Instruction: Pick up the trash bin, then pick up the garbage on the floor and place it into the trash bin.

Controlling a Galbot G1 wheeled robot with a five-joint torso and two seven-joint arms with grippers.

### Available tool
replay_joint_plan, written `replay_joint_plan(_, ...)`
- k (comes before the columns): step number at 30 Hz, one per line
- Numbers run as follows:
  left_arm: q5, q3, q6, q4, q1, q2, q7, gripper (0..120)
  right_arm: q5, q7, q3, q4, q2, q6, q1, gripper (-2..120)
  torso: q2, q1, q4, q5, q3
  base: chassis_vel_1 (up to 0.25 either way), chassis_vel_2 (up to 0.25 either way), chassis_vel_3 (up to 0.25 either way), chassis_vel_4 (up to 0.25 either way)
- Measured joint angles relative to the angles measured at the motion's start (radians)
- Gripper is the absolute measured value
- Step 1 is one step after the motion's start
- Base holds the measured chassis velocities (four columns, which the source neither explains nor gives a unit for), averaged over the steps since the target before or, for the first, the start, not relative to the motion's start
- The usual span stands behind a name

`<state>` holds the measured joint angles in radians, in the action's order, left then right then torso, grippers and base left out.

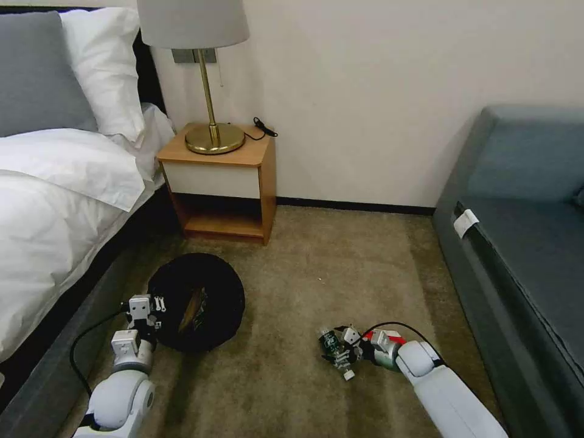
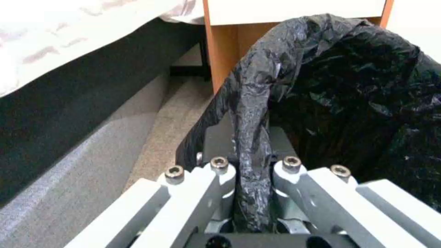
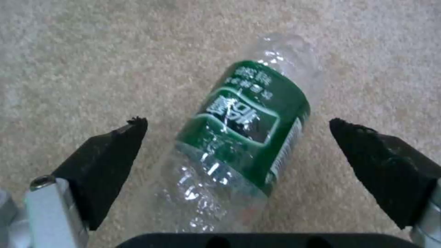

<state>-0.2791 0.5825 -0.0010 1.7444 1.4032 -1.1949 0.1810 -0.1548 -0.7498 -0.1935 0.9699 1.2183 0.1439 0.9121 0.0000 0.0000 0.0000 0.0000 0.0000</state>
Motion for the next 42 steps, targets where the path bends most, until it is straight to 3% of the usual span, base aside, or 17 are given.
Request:
replay_joint_plan(12, -0.004, 0.002, -0.004, -0.005, 0.001, 0.001, 0.003, 4, -0.032, -0.001, -0.014, -0.021, 0.009, 0.008, 0.000, 100, 0.000, 0.000, 0.0000, 0.0000, 0.000, 0.000, 0.000, 0.000, 0.000)
replay_joint_plan(15, -0.005, 0.002, -0.005, -0.005, 0.002, 0.002, 0.004, 4, -0.041, -0.004, -0.017, -0.023, 0.013, 0.009, 0.000, 94, 0.000, 0.000, 0.0000, 0.0000, 0.000, 0.000, 0.000, 0.000, 0.000)
replay_joint_plan(17, -0.006, 0.002, -0.007, -0.005, 0.003, 0.002, 0.004, 4, -0.046, -0.011, -0.021, -0.028, 0.021, 0.011, 0.001, 82, 0.000, 0.000, 0.0000, 0.0000, 0.000, 0.000, 0.000, 0.000, 0.000)
replay_joint_plan(23, -0.008, 0.003, -0.012, -0.007, 0.003, 0.003, 0.004, 4, -0.055, -0.019, -0.024, -0.037, 0.026, 0.014, -0.001, 65, 0.000, 0.000, 0.0000, 0.0000, 0.000, 0.000, 0.000, 0.000, 0.000)
replay_joint_plan(30, -0.009, 0.002, -0.013, -0.006, 0.004, 0.003, 0.002, 4, -0.057, -0.027, -0.032, -0.036, 0.023, 0.019, -0.002, 36, 0.000, 0.000, 0.0000, 0.0000, 0.000, 0.000, 0.000, 0.000, 0.000)
replay_joint_plan(38, -0.009, 0.001, -0.014, -0.003, 0.005, 0.003, 0.001, 4, -0.056, -0.033, -0.044, -0.031, 0.025, 0.025, -0.002, 21, 0.000, 0.000, 0.0000, 0.0000, 0.000, 0.000, 0.000, 0.000, 0.000)
replay_joint_plan(42, -0.018, -0.001, -0.019, -0.009, 0.004, 0.008, 0.000, 4, -0.060, -0.033, -0.056, -0.015, 0.029, 0.025, -0.002, 21, 0.000, 0.000, 0.0000, 0.0000, 0.000, 0.000, 0.000, 0.000, 0.000)
